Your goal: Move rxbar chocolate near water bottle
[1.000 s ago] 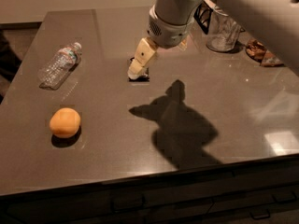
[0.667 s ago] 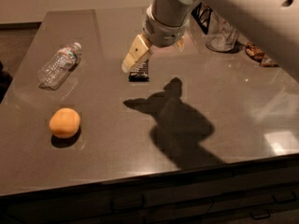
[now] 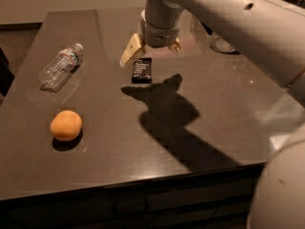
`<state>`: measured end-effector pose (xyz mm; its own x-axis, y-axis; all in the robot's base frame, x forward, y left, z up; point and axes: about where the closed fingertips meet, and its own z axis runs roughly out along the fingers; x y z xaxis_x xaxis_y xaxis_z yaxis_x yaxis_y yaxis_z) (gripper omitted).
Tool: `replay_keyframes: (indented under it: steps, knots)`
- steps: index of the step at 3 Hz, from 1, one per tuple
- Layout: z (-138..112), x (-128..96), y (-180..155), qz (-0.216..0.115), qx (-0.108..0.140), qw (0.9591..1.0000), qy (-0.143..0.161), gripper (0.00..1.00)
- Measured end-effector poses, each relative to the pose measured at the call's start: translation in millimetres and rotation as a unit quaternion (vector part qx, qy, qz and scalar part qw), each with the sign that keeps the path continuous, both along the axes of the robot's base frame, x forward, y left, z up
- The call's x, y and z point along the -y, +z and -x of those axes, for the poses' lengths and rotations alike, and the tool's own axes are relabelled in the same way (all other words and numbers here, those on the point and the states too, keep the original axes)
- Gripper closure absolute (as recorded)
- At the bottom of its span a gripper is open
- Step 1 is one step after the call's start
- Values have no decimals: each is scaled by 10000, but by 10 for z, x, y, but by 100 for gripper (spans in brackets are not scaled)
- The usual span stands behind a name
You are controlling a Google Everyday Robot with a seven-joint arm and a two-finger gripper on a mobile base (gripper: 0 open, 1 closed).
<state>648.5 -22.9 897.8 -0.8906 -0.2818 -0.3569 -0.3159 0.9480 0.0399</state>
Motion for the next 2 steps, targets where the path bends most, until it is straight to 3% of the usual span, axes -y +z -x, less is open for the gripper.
replay_keyframes:
  steps: [2]
  knots:
    - [-217, -8, -202, 16, -327, 9962, -806, 0]
